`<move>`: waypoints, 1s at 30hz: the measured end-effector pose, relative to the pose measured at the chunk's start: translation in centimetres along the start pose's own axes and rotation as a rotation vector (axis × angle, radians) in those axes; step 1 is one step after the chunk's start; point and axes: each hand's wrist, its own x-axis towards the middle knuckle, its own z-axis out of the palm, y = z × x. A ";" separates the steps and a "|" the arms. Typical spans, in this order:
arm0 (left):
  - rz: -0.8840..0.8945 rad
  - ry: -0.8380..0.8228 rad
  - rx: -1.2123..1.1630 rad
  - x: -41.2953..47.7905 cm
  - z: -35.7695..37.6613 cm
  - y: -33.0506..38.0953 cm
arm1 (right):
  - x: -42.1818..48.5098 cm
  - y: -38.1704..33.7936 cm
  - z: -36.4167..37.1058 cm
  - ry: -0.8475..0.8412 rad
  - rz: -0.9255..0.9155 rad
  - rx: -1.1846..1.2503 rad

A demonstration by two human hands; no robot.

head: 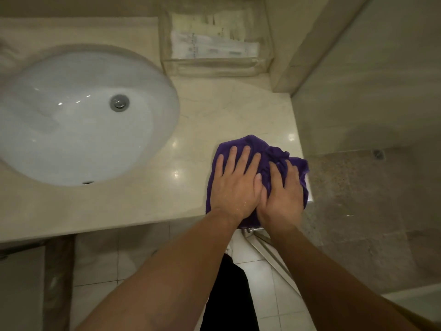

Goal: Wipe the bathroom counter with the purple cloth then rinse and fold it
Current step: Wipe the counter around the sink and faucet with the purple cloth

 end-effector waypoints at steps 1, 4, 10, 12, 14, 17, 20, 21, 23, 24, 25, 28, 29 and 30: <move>-0.010 0.002 0.001 -0.2 -0.2 -1.1 | -0.1 -1.0 0.4 0.003 -0.016 -0.002; -0.062 0.015 -0.011 -1.8 -0.8 -5.3 | -0.7 -4.7 1.9 -0.016 -0.087 -0.034; -0.139 0.066 -0.039 -6.2 -2.0 -12.4 | -3.7 -11.6 4.3 -0.046 -0.183 -0.066; -0.184 0.086 -0.043 -7.7 -2.3 -14.8 | -4.8 -14.0 5.4 -0.053 -0.212 -0.062; -0.225 0.100 -0.045 -9.5 -2.5 -17.5 | -6.0 -16.6 6.6 -0.063 -0.255 -0.061; -0.286 0.125 -0.056 -11.8 -2.9 -21.4 | -7.7 -20.3 8.0 -0.069 -0.308 -0.047; -0.330 0.145 -0.058 -13.8 -3.3 -24.8 | -9.3 -23.9 9.2 -0.086 -0.342 -0.042; -0.341 0.153 -0.059 -14.3 -3.5 -25.7 | -9.7 -24.8 9.5 -0.097 -0.349 -0.045; -0.378 0.168 -0.062 -15.5 -3.8 -27.5 | -10.5 -26.7 10.1 -0.127 -0.379 -0.051; -0.394 0.175 -0.060 -16.1 -3.9 -28.4 | -10.8 -27.6 10.4 -0.138 -0.392 -0.053; -0.407 0.181 -0.062 -16.5 -4.0 -29.1 | -11.0 -28.4 10.7 -0.141 -0.402 -0.056; -0.436 0.193 -0.076 -17.6 -4.3 -31.1 | -11.8 -30.5 11.5 -0.155 -0.425 -0.069; -0.448 0.201 -0.077 -18.0 -4.3 -31.8 | -12.1 -31.3 11.8 -0.167 -0.437 -0.075; -0.459 0.210 -0.081 -18.3 -4.4 -32.6 | -12.3 -32.0 12.0 -0.176 -0.451 -0.079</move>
